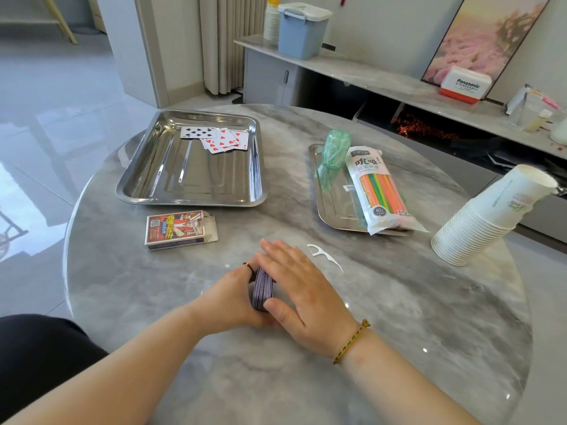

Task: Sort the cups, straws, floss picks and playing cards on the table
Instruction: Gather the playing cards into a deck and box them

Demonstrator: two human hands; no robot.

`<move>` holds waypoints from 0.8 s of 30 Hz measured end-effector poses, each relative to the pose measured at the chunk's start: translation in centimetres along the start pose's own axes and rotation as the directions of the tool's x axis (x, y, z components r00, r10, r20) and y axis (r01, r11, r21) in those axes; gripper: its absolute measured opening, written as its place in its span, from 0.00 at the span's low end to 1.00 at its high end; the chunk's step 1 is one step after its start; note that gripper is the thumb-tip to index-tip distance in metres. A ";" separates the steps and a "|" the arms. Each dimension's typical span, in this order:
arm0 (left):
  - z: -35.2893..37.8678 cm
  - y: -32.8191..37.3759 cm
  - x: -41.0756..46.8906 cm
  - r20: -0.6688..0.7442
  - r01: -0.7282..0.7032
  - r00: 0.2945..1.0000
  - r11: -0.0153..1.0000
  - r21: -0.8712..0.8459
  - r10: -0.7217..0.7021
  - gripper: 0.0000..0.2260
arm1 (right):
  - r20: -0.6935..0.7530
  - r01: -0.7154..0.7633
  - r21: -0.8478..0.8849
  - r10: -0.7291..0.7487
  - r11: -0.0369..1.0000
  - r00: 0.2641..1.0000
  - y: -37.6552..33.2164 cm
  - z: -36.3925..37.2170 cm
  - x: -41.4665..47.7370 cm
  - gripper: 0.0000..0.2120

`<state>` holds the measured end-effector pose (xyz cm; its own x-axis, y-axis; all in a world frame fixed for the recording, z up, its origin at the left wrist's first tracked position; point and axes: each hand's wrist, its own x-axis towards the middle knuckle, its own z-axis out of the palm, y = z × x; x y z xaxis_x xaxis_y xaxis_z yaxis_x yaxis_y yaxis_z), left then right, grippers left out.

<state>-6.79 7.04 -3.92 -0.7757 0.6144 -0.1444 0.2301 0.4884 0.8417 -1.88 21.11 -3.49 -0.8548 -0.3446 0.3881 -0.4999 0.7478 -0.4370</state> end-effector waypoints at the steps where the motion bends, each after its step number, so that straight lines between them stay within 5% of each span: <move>1: 0.0 0.0 0.0 -0.004 -0.011 1.000 1.000 -0.003 0.011 0.27 | 0.011 0.007 -0.009 -0.007 1.000 1.000 0.2 0.0 -0.2 0.25; 18: -0.3 -0.1 -0.2 0.050 -0.032 0.998 0.994 0.108 0.027 0.25 | 0.101 0.049 -0.063 -0.042 0.997 0.994 1.0 -0.2 -1.1 0.27; 21: -0.5 -0.1 -0.3 0.029 0.023 0.999 0.982 -0.185 -0.018 0.26 | 0.054 -0.203 0.185 0.196 0.961 0.979 0.5 -0.4 -1.2 0.34; 24: -1.0 -0.1 -0.3 -0.026 0.000 1.000 0.868 -0.497 -0.016 0.31 | 0.152 -0.493 0.513 0.491 0.702 0.858 -0.2 -0.7 -1.5 0.42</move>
<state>-7.20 6.22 -3.42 -0.7945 0.5901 -0.1436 -0.0927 0.1159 0.9889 -0.44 21.88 -3.42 -0.9999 -0.0143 -0.0052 -0.0010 0.4043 -0.9146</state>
